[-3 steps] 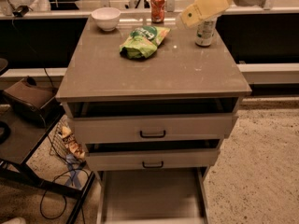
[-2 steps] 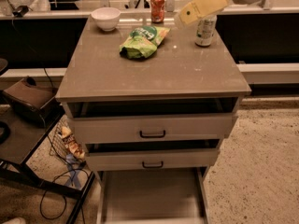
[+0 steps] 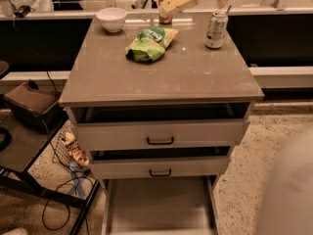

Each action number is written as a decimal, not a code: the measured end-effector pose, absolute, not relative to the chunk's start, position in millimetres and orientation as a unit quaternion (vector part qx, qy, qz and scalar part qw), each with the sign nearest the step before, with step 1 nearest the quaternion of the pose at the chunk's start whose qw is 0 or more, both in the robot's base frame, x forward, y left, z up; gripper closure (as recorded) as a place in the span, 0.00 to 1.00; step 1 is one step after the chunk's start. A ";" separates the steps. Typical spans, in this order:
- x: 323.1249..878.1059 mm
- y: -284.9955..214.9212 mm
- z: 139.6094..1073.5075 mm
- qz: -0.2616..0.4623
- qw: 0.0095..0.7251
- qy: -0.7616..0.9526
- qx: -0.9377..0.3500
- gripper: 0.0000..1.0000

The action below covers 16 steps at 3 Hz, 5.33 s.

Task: Place green rice chip bag into bottom drawer

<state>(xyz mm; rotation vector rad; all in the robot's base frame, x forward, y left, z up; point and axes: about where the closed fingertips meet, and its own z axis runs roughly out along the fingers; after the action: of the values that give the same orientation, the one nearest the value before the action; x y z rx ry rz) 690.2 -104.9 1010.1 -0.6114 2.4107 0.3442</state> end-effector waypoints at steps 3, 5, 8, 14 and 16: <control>800.4 -80.4 954.5 0.146 0.279 0.939 -0.139 0.00; 834.9 -51.1 942.8 0.149 0.306 0.934 -0.106 0.00; 885.4 -8.7 921.7 0.100 0.376 0.917 -0.089 0.00; 833.2 37.3 797.9 0.077 0.274 0.949 -0.133 0.41; 833.2 37.4 811.6 0.077 0.274 0.949 -0.133 0.95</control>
Offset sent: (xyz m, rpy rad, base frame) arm 0.1926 -0.0019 -0.0190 0.0809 0.1405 -0.2155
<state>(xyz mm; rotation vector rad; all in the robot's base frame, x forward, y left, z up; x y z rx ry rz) 833.2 37.4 811.6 -0.3589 2.5532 0.2078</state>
